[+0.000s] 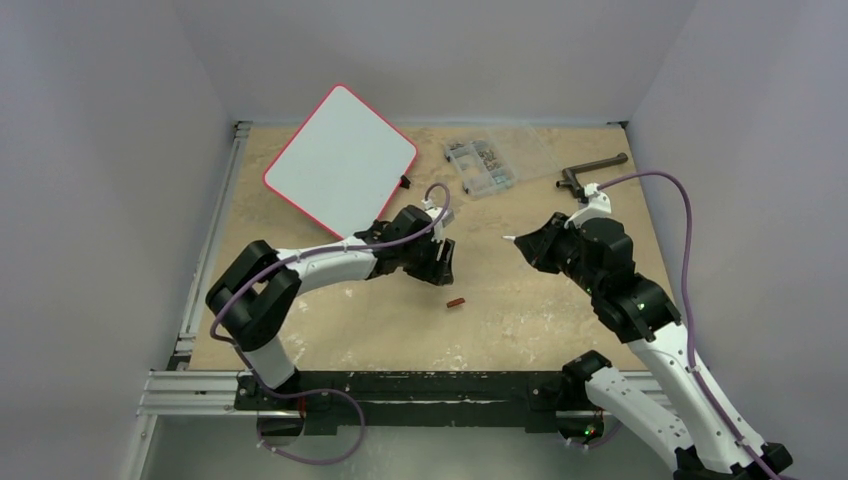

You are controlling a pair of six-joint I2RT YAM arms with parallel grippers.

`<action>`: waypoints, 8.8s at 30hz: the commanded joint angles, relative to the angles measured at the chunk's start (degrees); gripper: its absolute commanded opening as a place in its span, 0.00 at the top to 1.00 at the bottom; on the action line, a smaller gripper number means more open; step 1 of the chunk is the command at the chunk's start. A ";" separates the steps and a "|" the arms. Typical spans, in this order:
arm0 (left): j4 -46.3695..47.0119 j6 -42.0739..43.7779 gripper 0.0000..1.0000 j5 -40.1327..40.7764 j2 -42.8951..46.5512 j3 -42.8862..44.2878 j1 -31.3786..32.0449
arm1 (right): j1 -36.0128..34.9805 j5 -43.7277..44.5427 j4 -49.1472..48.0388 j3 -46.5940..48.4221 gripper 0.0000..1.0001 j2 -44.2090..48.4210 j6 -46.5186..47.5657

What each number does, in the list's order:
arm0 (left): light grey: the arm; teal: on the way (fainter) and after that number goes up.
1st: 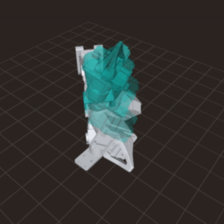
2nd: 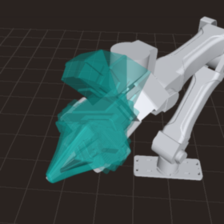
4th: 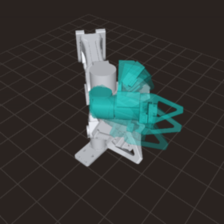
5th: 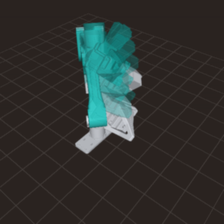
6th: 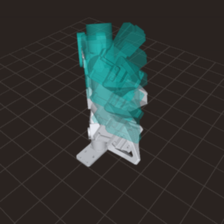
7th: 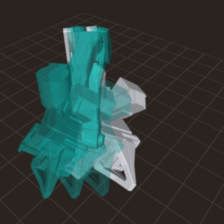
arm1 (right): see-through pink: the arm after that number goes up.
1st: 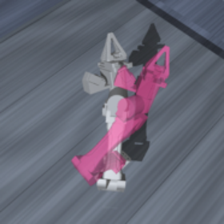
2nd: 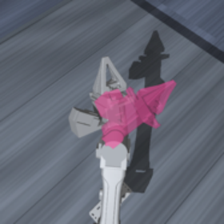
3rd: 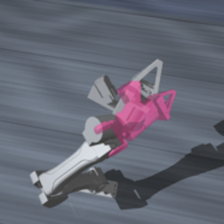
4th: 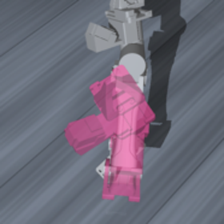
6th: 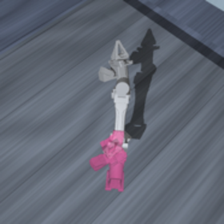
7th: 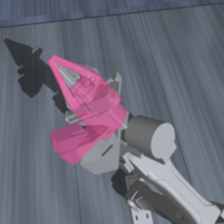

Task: Write a sentence on the whiteboard
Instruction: Place the pen cap at the center of the board, then move the whiteboard to the center of the board, then write a sentence on the whiteboard.

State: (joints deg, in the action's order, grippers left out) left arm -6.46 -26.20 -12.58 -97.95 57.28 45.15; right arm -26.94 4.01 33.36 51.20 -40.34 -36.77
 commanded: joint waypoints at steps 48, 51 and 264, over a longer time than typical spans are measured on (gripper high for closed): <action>-19.60 5.08 0.17 -26.01 -27.92 69.60 -55.09 | 0.21 -3.83 -1.75 0.27 1.00 -2.98 1.49; -19.17 5.19 0.21 -26.49 -30.47 71.92 -55.52 | 0.16 -3.85 -1.90 0.92 1.00 -3.83 1.72; -38.72 34.20 1.00 -39.65 -7.34 37.21 -41.19 | -27.47 -1.70 -42.93 22.53 1.00 -59.62 8.52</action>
State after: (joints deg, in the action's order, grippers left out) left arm -43.42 4.29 -57.14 -107.11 93.21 2.70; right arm -54.33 1.34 -9.78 76.47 -101.58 -28.23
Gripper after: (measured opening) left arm 0.044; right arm 0.089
